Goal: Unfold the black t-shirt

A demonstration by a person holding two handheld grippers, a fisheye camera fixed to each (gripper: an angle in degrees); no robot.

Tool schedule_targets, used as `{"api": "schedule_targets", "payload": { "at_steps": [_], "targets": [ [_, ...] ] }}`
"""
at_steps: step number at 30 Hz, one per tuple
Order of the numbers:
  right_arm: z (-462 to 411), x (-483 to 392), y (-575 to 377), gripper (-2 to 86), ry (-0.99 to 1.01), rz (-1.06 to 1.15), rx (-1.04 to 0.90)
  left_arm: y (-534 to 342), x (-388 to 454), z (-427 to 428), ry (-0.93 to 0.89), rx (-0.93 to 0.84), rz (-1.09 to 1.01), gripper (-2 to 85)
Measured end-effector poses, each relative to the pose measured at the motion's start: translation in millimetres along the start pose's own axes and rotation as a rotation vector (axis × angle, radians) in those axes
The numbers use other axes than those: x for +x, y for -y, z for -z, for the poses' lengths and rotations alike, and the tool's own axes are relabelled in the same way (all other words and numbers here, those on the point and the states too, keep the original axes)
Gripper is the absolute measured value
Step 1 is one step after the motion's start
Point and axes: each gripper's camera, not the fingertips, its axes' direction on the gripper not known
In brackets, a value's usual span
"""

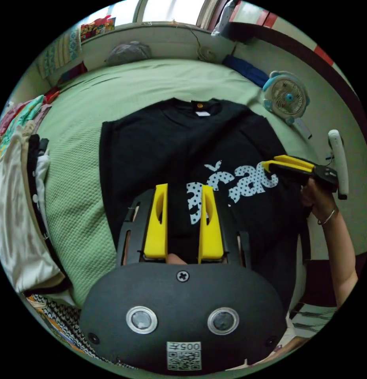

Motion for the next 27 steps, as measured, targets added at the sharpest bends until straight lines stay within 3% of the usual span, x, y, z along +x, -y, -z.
{"api": "schedule_targets", "payload": {
  "at_steps": [6, 11, 18, 22, 24, 27],
  "targets": [
    [-16, 13, 22, 3.4, -0.011, 0.045, 0.046, 8, -13, -16, 0.067, 0.002, -0.007, 4.0],
    [-12, 51, 52, -1.2, 0.116, -0.027, 0.030, 21, -44, -7, -0.076, 0.006, 0.050, 2.2],
    [14, 168, 67, -1.2, 0.136, -0.420, 0.132, -1, -136, 37, 0.126, 0.123, 0.383, 1.8],
    [-2, 234, 42, -1.0, 0.134, -0.699, 0.066, -25, -159, 44, 0.186, 0.118, 0.436, 0.5],
    [-8, 242, 28, -1.0, 0.102, -0.743, 0.045, -41, -157, 50, 0.267, 0.151, 0.453, -0.2],
    [-14, 228, 12, -0.9, 0.094, -0.701, 0.031, -58, -147, 53, 0.208, 0.171, 0.444, -0.5]
  ]
}}
